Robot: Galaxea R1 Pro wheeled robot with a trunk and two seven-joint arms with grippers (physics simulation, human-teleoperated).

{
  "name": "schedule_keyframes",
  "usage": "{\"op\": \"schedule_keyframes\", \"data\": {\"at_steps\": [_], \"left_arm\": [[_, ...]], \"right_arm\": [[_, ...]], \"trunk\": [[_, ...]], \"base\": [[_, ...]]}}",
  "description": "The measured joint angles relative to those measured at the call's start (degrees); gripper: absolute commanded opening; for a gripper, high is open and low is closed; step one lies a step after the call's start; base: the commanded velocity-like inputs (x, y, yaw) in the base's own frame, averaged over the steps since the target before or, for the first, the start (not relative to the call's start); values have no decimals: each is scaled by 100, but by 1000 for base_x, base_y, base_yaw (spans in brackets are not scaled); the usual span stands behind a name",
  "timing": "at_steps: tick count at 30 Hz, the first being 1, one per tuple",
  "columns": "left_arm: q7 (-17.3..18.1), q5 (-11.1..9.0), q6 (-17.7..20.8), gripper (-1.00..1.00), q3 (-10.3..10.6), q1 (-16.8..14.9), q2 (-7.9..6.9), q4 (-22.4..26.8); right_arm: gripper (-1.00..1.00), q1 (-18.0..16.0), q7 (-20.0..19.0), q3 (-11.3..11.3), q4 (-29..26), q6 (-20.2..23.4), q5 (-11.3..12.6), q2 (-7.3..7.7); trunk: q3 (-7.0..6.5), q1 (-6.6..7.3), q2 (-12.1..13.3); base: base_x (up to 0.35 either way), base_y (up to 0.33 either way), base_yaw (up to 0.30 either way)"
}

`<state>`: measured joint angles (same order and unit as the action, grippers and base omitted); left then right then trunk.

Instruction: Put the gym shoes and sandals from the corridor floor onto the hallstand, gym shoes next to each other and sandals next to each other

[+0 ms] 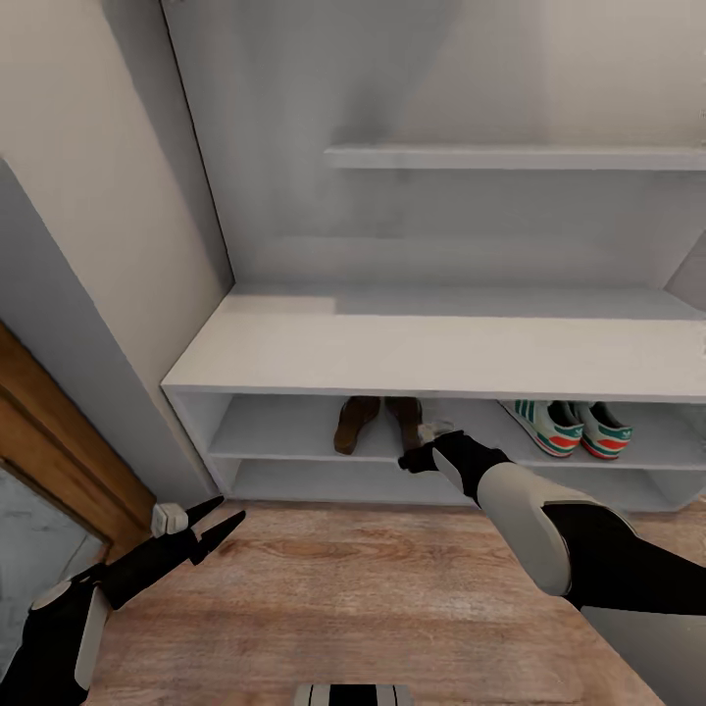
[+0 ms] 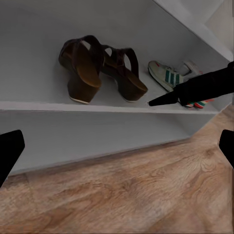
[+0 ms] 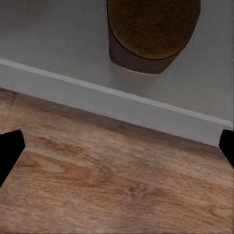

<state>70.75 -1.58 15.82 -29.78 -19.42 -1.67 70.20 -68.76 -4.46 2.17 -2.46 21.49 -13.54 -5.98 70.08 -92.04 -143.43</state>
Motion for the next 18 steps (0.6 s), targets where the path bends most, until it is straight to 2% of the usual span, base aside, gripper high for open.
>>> {"op": "schedule_keyframes", "data": {"at_steps": [14,18], "left_arm": [[-6,9,0,100,0,0,0,-6],[-8,12,0,100,-1,0,0,-6]], "right_arm": [[100,3,-11,-4,0,-32,-4,0],[100,3,-11,0,0,-37,-5,0]], "trunk": [[0,0,0],[0,0,0]], "base": [[-331,0,0],[-186,0,0]]}}
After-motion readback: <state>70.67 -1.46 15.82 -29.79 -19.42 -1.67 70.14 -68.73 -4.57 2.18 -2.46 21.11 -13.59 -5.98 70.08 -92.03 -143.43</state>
